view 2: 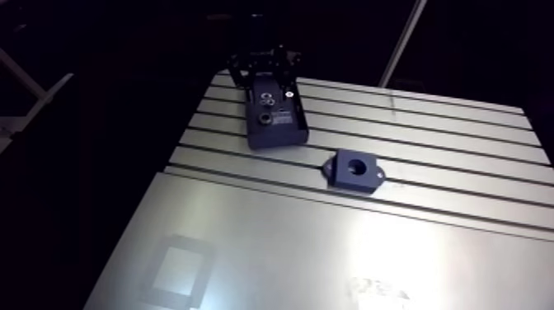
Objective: Pick up the bearing and press it into the housing until flush.
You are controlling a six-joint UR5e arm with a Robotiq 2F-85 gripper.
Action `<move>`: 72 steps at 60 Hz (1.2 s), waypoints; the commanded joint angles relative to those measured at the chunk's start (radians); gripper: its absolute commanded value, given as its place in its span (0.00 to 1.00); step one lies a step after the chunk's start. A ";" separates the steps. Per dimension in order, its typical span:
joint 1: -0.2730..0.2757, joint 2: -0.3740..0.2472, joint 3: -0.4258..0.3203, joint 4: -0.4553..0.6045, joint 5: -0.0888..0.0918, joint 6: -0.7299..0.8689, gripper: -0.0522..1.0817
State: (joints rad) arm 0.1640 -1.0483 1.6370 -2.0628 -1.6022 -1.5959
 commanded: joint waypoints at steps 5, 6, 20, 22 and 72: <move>0.006 0.015 0.016 -0.015 0.000 0.000 0.36; 0.006 0.015 0.016 -0.015 0.000 0.000 0.36; 0.008 0.018 0.030 -0.035 0.000 0.000 0.36; 0.008 0.020 0.031 -0.036 0.000 0.000 0.36; 0.008 0.040 0.036 -0.043 -0.003 0.000 0.43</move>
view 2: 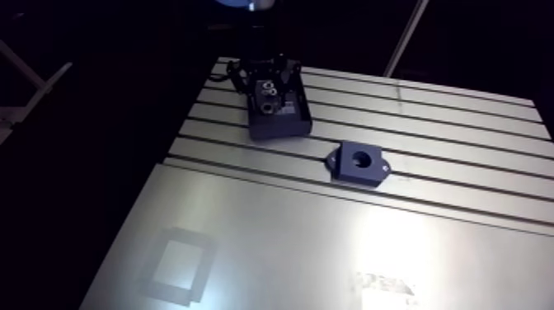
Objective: Pick up the bearing and press it into the housing until flush.
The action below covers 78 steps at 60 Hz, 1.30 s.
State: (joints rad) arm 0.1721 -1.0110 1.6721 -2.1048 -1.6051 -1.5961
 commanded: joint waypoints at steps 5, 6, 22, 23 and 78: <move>0.000 0.003 0.001 -0.001 0.000 0.000 0.43; 0.000 0.003 0.001 -0.001 0.000 0.000 0.43; 0.000 0.003 0.001 -0.001 0.000 0.000 0.44; 0.000 0.003 0.001 -0.001 0.000 0.000 0.45; 0.000 0.003 0.001 -0.002 -0.002 -0.002 0.53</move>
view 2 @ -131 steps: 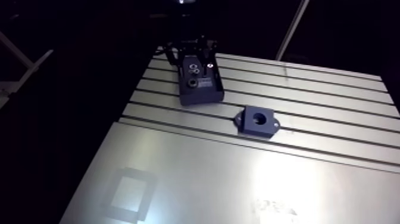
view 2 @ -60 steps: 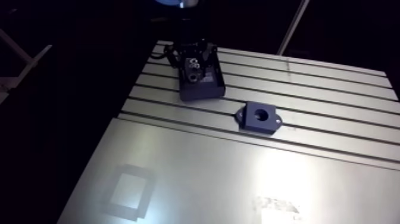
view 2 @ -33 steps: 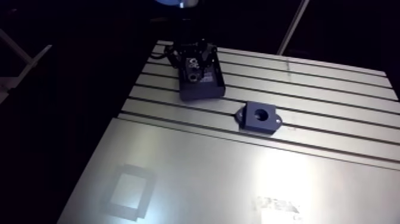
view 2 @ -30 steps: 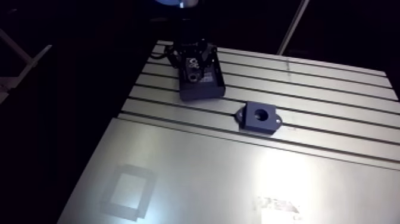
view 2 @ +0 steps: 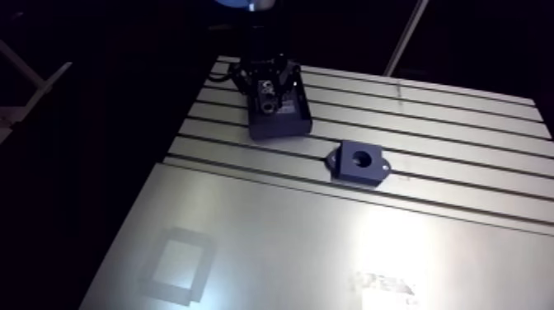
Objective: Pick up the bearing and press it into the housing until flush.
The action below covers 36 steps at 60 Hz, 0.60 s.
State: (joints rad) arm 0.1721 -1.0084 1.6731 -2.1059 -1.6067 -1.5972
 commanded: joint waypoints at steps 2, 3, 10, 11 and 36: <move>0.000 0.000 0.001 -0.001 0.000 0.000 0.53; 0.000 0.000 0.001 -0.001 0.000 0.000 0.53; 0.000 0.000 0.001 -0.001 0.000 -0.002 0.54; 0.000 0.000 0.001 -0.001 0.000 -0.002 0.54; -0.002 -0.051 0.000 0.012 0.005 -0.010 0.56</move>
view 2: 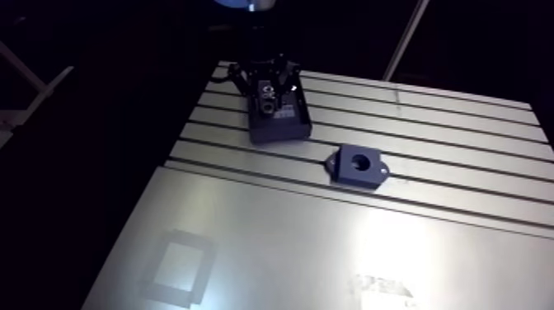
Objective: Pick up the bearing and press it into the housing until flush.
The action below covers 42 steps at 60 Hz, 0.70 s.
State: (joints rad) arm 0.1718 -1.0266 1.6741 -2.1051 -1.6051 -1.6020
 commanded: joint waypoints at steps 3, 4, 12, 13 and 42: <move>-0.004 -0.052 -0.001 0.031 0.004 -0.005 0.57; -0.004 -0.052 -0.001 0.031 0.004 -0.005 0.57; -0.006 -0.099 0.003 0.054 0.003 -0.005 0.57; -0.007 -0.112 0.006 0.063 0.003 -0.005 0.57; -0.151 -0.308 0.105 0.160 0.003 -0.079 0.57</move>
State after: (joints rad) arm 0.1060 -1.2401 1.7186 -1.9746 -1.6024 -1.6339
